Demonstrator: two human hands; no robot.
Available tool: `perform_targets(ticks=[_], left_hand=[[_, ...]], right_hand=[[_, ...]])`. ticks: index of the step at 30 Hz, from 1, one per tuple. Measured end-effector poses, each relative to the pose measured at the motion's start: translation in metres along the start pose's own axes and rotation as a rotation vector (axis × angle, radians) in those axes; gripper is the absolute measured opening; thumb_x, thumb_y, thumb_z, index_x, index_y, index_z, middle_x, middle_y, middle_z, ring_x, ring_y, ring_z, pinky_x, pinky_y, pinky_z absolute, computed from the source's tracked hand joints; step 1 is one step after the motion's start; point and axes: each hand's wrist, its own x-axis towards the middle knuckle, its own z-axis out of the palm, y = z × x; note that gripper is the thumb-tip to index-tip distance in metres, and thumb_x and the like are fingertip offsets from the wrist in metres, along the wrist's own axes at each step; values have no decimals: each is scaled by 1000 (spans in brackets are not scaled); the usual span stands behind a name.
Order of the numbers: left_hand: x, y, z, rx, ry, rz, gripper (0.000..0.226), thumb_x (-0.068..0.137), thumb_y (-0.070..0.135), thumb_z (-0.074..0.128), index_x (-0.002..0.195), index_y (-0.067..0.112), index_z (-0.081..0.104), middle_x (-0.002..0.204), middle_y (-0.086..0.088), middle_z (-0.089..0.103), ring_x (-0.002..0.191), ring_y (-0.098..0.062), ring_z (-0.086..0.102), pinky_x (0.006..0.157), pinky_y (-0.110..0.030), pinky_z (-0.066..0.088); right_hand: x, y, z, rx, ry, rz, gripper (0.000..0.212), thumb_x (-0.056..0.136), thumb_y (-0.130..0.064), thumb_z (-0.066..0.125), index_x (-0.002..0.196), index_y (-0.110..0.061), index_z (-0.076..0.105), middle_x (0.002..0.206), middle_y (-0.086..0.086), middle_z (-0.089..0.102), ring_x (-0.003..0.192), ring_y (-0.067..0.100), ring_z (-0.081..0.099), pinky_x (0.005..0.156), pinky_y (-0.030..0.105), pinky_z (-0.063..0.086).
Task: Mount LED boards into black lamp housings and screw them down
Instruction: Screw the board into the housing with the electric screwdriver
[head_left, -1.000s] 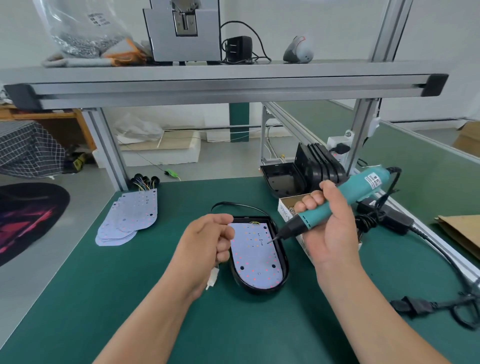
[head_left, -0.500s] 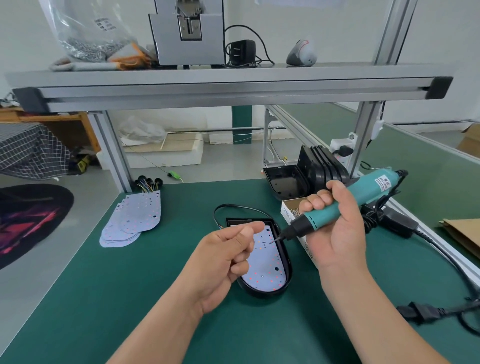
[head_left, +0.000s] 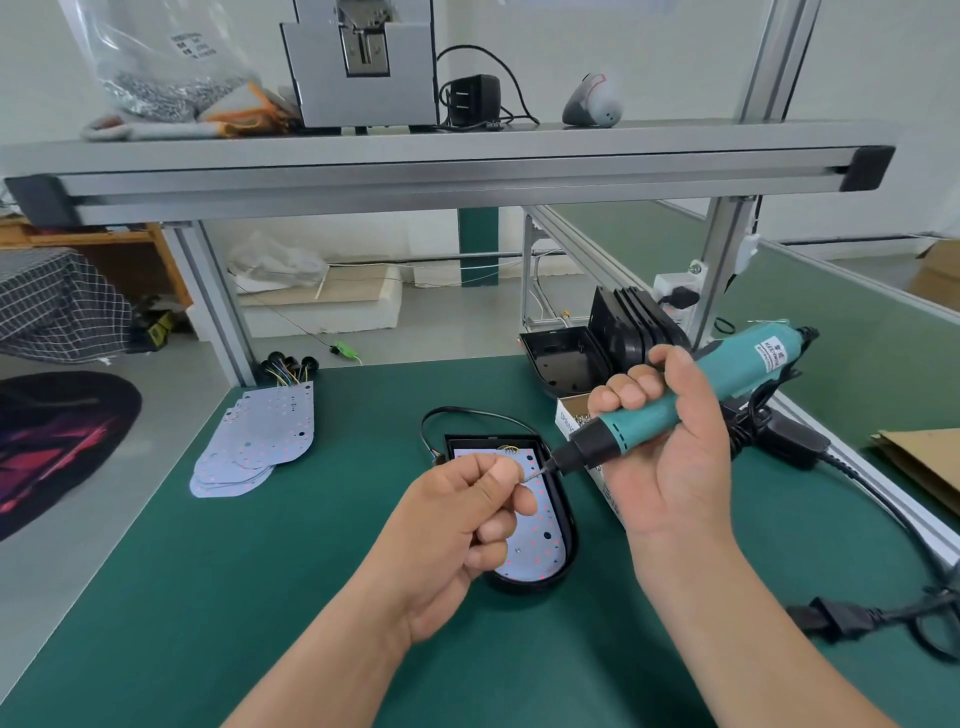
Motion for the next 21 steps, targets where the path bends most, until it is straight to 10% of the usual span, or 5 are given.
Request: perform_targets(ticks=[21], left_hand=[[1, -2, 0, -201, 9, -112, 19, 86, 4, 75, 105, 3, 70, 91, -12, 67, 55, -9, 39, 41, -16, 31]], right_hand=[[1, -2, -2, -29, -12, -17, 9, 103, -18, 61, 94, -16, 62, 72, -4, 46, 61, 12, 48, 66, 28, 50]])
